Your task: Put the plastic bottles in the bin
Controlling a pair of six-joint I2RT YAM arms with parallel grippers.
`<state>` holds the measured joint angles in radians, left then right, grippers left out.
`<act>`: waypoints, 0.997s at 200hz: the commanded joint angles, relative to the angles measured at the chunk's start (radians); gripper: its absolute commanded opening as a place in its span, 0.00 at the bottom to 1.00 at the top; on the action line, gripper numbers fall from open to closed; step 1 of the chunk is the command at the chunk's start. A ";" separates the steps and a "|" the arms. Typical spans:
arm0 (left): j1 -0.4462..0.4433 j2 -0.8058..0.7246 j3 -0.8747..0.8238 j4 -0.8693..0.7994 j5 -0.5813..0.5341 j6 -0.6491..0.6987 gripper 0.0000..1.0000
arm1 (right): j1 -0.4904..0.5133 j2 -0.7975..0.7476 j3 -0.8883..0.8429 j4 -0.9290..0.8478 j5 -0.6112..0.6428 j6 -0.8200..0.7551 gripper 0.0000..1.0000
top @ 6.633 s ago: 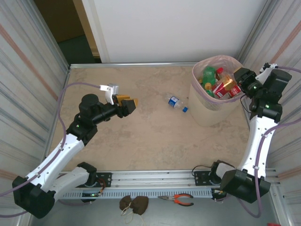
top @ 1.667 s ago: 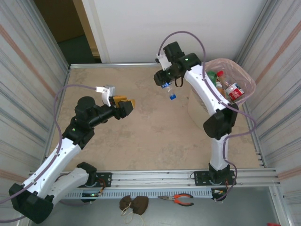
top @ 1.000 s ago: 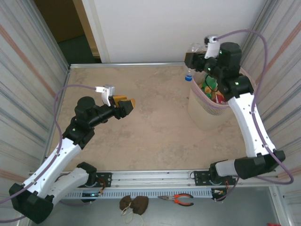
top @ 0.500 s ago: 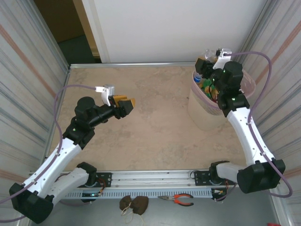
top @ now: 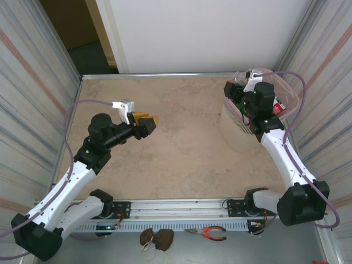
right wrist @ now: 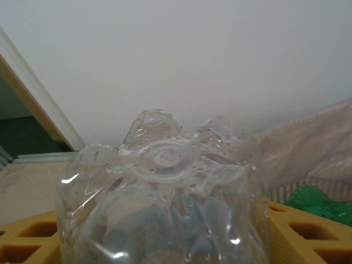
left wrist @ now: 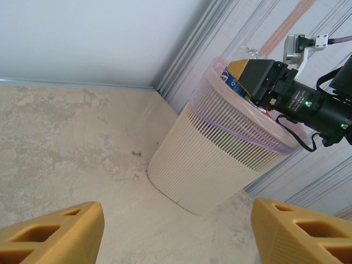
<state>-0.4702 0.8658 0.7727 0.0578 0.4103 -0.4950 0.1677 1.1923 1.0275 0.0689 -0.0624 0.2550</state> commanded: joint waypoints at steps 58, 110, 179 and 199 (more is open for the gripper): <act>0.008 0.003 0.008 0.046 0.004 -0.001 0.71 | -0.037 0.003 0.305 -0.261 -0.081 -0.023 0.80; 0.007 -0.004 0.005 0.042 -0.002 -0.001 0.71 | -0.074 0.092 0.470 -0.466 -0.079 0.001 0.52; 0.008 -0.004 0.002 0.041 -0.007 0.001 0.71 | -0.100 0.160 0.453 -0.611 -0.172 -0.002 0.35; 0.008 -0.001 -0.003 0.049 -0.009 -0.005 0.72 | -0.097 0.134 0.374 -0.602 -0.172 -0.002 0.34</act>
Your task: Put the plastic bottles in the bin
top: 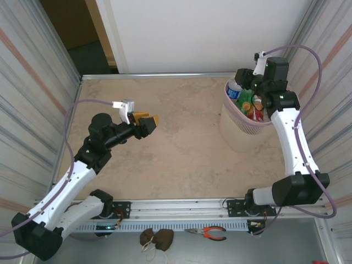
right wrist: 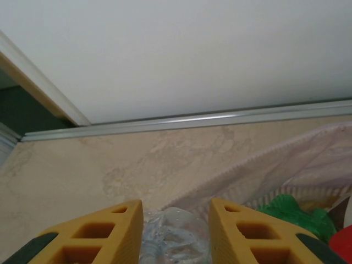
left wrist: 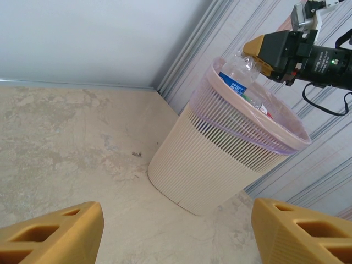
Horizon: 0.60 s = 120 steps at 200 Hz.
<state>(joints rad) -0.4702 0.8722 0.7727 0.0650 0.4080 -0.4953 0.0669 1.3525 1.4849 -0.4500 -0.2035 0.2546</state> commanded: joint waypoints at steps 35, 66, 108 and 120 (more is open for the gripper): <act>0.008 0.004 -0.003 0.047 0.003 -0.008 0.72 | 0.013 -0.048 -0.151 -0.101 -0.036 -0.020 0.33; 0.009 0.001 -0.005 0.050 0.002 -0.011 0.72 | 0.027 -0.058 -0.177 -0.123 0.013 -0.054 0.33; 0.009 0.004 -0.007 0.056 0.006 -0.018 0.72 | 0.025 -0.059 -0.154 -0.116 0.048 -0.064 0.34; 0.008 0.002 -0.007 0.055 0.006 -0.017 0.71 | 0.024 -0.048 -0.124 -0.134 0.056 -0.070 0.34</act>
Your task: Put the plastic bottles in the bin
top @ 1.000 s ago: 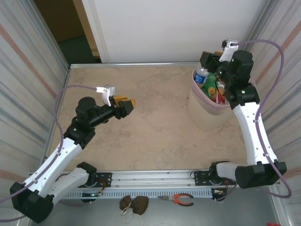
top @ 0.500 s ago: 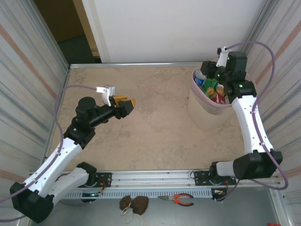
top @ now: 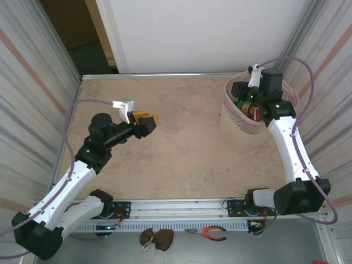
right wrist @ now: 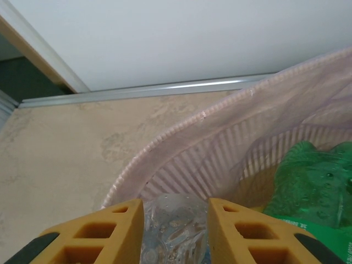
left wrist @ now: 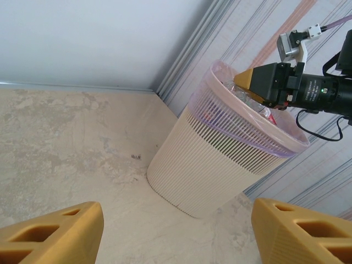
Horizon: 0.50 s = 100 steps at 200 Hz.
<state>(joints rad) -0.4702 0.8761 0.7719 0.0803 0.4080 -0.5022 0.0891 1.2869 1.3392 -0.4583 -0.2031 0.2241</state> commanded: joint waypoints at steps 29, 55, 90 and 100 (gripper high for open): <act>0.008 -0.012 0.000 0.009 -0.008 0.012 0.72 | 0.000 -0.005 0.087 -0.123 0.059 -0.039 0.43; 0.008 -0.022 0.017 -0.051 -0.036 0.060 0.73 | -0.011 -0.034 0.142 -0.150 0.053 -0.040 0.52; 0.010 -0.020 0.037 -0.146 -0.087 0.145 0.74 | -0.026 -0.118 0.143 -0.198 0.049 -0.048 0.59; 0.011 -0.019 0.043 -0.172 -0.106 0.170 0.75 | -0.030 -0.144 0.135 -0.214 0.039 -0.051 0.61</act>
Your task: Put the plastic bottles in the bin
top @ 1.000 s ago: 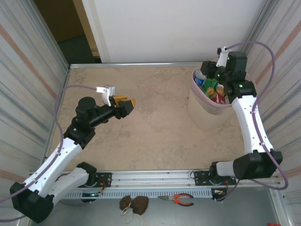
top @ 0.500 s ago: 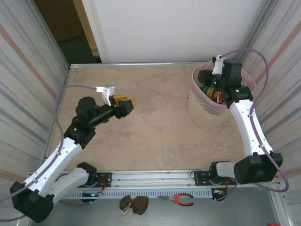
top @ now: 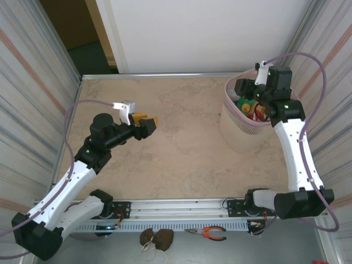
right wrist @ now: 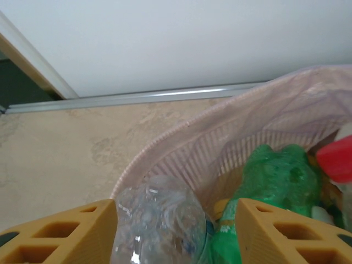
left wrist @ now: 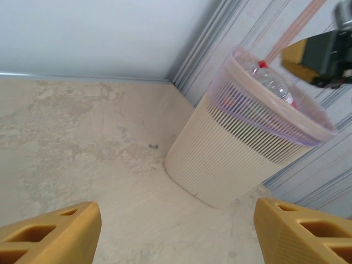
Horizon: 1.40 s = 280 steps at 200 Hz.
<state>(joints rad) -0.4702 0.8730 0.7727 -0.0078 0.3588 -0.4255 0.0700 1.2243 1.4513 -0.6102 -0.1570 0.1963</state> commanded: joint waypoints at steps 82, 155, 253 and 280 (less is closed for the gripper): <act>0.054 -0.049 0.049 -0.272 -0.196 0.236 0.86 | -0.021 -0.433 -0.128 -0.291 0.058 -0.054 0.92; 0.067 -0.161 -0.043 -0.352 -0.391 0.293 0.99 | -0.022 -0.724 -0.458 -0.289 0.206 -0.032 0.99; 0.067 -0.277 -0.304 -0.188 -0.642 0.424 0.99 | -0.022 -0.897 -1.018 0.199 0.206 -0.032 0.99; 0.067 -0.284 -0.376 -0.122 -0.694 0.463 0.99 | -0.021 -0.873 -1.153 0.406 0.247 -0.038 0.99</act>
<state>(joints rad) -0.4114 0.6025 0.4465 -0.2317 -0.2481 -0.0296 0.0517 0.3431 0.3786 -0.4534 0.0540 0.1493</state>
